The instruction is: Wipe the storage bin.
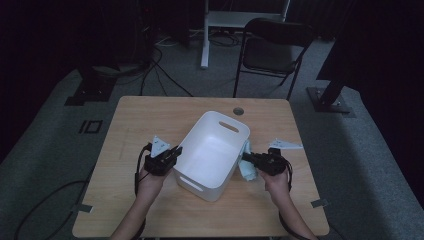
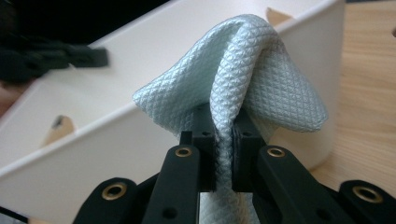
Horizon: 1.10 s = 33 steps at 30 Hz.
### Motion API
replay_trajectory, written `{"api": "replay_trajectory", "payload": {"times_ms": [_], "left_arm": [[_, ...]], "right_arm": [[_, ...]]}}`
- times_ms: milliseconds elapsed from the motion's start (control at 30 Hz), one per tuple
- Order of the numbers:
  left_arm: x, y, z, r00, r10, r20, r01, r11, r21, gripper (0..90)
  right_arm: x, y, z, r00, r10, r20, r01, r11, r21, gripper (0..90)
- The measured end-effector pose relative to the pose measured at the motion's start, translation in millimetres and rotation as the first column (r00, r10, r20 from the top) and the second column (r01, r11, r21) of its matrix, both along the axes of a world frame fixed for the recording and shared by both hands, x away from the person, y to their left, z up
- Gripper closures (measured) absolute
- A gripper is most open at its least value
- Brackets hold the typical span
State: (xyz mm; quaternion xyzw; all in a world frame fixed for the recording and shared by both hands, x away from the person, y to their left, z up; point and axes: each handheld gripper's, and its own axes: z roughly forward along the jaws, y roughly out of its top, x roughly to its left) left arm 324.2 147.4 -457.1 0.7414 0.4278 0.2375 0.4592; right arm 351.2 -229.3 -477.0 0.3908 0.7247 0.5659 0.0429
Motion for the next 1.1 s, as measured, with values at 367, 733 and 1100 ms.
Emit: {"api": "replay_trajectory", "payload": {"times_ms": [367,733,1100], "left_arm": [[-1.5,-1.9,-0.2,0.9998,0.021,-0.001,-0.021,0.9998,-0.004,86.7],[-2.7,-3.9,-0.6,0.9994,0.035,0.002,-0.035,0.9993,-0.014,86.6],[-3.7,-4.9,-1.6,0.9995,0.031,0.004,-0.031,0.9991,-0.030,86.3]], "right_arm": [[-4.3,3.3,-1.2,0.9999,0.005,-0.009,-0.005,1.0000,0.000,83.0],[-9.0,7.2,-5.1,0.9998,0.011,-0.014,-0.011,0.9999,0.000,83.1],[-13.4,9.9,-1.1,0.9998,0.022,0.003,-0.022,0.9998,0.004,83.1]]}}
